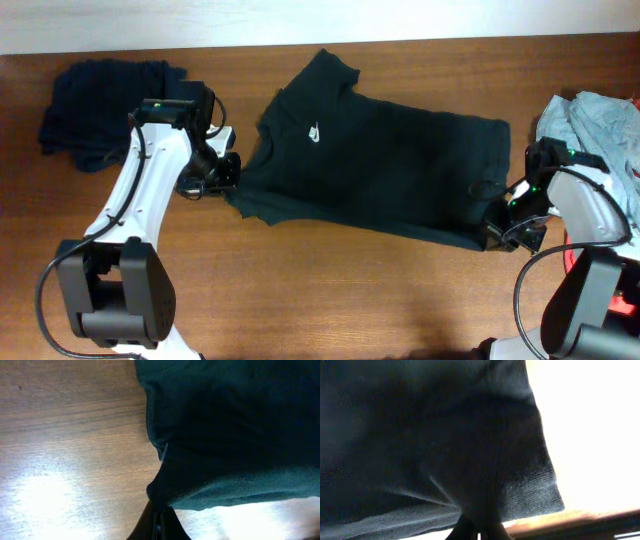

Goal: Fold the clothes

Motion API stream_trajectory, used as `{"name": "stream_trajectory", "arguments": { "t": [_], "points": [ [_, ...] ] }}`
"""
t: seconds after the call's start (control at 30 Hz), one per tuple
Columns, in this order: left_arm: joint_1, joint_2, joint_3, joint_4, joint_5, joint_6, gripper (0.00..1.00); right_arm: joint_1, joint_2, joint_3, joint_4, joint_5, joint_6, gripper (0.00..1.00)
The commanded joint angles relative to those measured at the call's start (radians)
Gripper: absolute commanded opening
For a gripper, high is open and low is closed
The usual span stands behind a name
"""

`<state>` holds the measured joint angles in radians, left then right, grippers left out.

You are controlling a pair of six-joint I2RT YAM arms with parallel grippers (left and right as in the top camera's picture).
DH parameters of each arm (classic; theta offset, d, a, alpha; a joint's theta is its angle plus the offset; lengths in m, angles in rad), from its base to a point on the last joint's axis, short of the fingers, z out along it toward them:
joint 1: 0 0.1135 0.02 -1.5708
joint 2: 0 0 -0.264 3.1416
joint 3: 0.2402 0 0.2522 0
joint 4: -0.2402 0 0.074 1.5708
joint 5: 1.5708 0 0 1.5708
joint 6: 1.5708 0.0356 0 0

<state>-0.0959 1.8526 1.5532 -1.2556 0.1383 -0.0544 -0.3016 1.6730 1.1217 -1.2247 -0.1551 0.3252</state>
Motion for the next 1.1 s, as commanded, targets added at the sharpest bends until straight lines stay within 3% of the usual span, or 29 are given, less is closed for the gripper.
{"name": "stream_trajectory", "arguments": {
  "t": [0.0,0.27,0.6,1.07],
  "points": [
    [0.007,-0.033,0.044,0.031,-0.008,-0.031,0.01,0.001,0.005,0.045,-0.002,0.035,-0.008,0.04],
    [0.007,-0.033,0.054,0.222,-0.008,-0.058,0.01,0.001,0.005,0.104,0.011,0.036,-0.008,0.04],
    [0.004,-0.033,0.054,0.407,-0.003,-0.058,0.01,0.017,0.008,0.103,0.172,0.036,-0.022,0.04],
    [-0.083,-0.006,0.054,0.576,0.002,-0.056,0.01,0.060,0.045,0.099,0.299,0.037,-0.053,0.05]
  ]
}}
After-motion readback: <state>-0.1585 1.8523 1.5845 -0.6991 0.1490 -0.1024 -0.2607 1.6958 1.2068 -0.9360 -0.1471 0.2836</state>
